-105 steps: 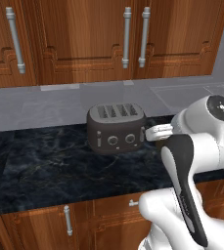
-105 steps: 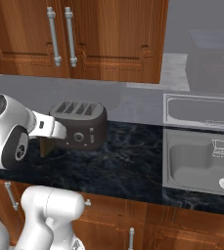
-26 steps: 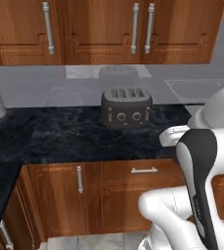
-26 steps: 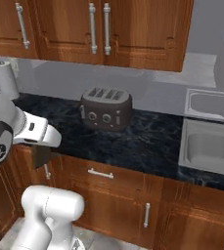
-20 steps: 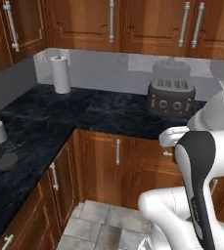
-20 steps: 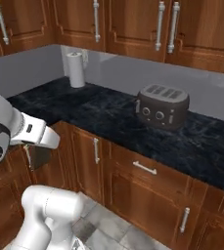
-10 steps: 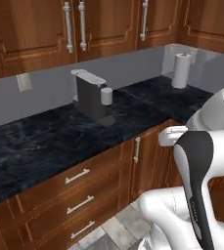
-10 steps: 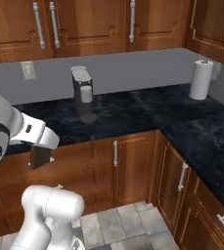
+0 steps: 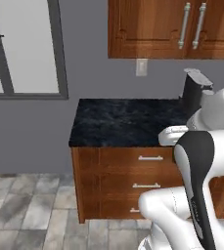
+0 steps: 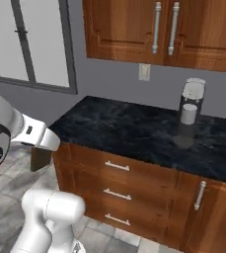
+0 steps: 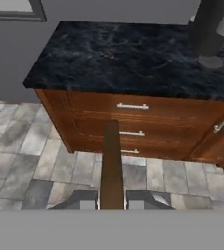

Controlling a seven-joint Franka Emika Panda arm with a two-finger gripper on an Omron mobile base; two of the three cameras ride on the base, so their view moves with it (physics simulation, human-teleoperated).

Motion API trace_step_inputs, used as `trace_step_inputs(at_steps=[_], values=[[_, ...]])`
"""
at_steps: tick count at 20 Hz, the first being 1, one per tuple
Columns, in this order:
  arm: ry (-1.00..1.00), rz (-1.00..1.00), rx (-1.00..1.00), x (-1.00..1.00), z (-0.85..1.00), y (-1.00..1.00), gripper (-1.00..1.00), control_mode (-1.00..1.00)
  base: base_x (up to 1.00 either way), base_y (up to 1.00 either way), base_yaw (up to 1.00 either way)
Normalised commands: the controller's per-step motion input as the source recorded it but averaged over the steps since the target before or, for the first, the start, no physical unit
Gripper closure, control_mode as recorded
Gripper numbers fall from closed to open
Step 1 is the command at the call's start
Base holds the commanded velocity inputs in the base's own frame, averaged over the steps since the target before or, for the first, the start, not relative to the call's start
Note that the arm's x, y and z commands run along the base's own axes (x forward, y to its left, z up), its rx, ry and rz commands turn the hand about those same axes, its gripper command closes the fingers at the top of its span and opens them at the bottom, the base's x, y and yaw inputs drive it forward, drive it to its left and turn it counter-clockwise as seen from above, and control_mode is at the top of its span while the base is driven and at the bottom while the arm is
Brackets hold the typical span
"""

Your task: Start the toaster. Once the lever pops up, take the bread to the plate on the dining counter.

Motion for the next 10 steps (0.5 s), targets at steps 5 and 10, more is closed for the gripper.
trace_step_inputs(at_steps=[5,10], values=[[0.00,0.00,0.00,0.00,0.00,0.00,1.00,1.00,-0.12,0.00,1.00],[0.00,0.00,0.00,0.00,0.00,0.00,1.00,1.00,-0.03,0.00,1.00]])
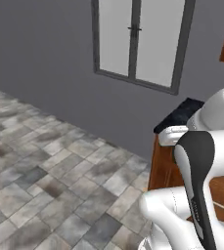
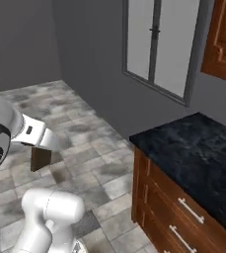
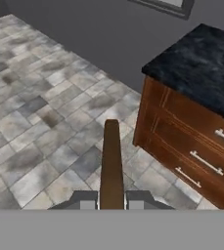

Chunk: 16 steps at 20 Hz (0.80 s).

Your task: Start the toaster. Once the lever pops up, take the bread to the plate on the dining counter.

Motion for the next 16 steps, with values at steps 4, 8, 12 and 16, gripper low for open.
trace_step_inputs(at_steps=[4,8,12,16], values=[[0.00,0.00,0.00,0.00,0.00,0.00,1.00,1.00,0.00,0.00,1.00],[0.00,0.00,0.00,0.00,0.00,0.00,1.00,1.00,0.00,0.00,1.00],[0.00,0.00,0.00,0.00,0.00,0.00,1.00,1.00,0.18,0.00,0.95],[0.00,0.00,0.00,0.00,0.00,0.00,1.00,1.00,0.26,0.00,0.93]])
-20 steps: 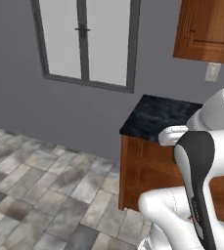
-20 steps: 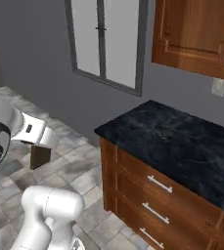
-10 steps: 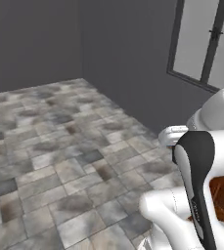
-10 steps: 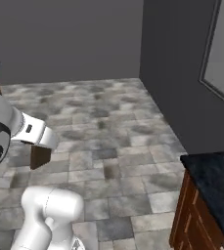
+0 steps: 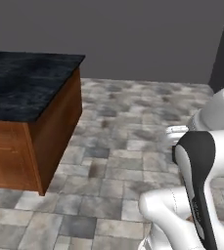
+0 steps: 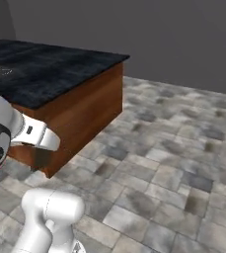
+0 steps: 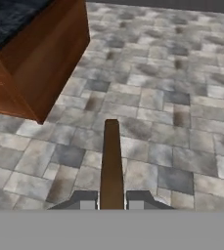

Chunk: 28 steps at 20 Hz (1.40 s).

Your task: Start the toaster. Once the lever pops up, take the bread to the plate on the dining counter.

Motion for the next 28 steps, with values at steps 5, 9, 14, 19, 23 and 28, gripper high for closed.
trace_step_inputs(at_steps=[5,9,14,19,23,28], values=[[0.00,0.00,0.00,0.00,0.00,0.00,1.00,1.00,0.35,0.00,0.87],[0.00,0.00,0.00,0.00,0.00,0.00,1.00,1.00,0.41,-0.07,0.69],[0.00,0.00,0.00,0.00,0.00,0.00,1.00,1.00,0.37,-0.04,0.47],[0.00,0.00,0.00,0.00,0.00,0.00,1.00,1.00,0.44,0.27,0.26],[0.00,0.00,0.00,0.00,0.00,0.00,1.00,1.00,0.88,0.90,0.17],[0.00,0.00,0.00,0.00,0.00,0.00,1.00,1.00,1.00,1.00,0.21]])
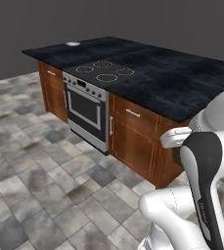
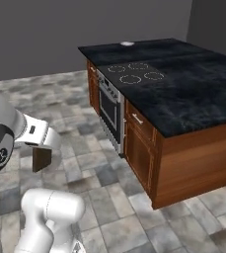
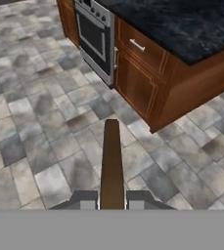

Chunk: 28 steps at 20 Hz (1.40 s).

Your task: Start the toaster. Once the lever pops up, take the bread to the plate on the dining counter.

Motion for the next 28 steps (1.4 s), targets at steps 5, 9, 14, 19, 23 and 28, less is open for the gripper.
trace_step_inputs(at_steps=[5,9,14,19,23,28], values=[[0.00,0.00,0.00,0.00,0.00,0.00,1.00,1.00,1.00,0.97,0.16],[0.00,0.00,0.00,0.00,0.00,0.00,1.00,1.00,1.00,0.88,0.15],[0.00,0.00,0.00,0.00,0.00,0.00,1.00,1.00,1.00,0.76,0.09],[0.00,0.00,0.00,0.00,0.00,0.00,1.00,1.00,1.00,0.53,0.01],[0.00,0.00,0.00,0.00,0.00,0.00,1.00,1.00,1.00,0.53,0.00],[0.00,0.00,0.00,0.00,0.00,0.00,1.00,1.00,1.00,0.58,0.00]])
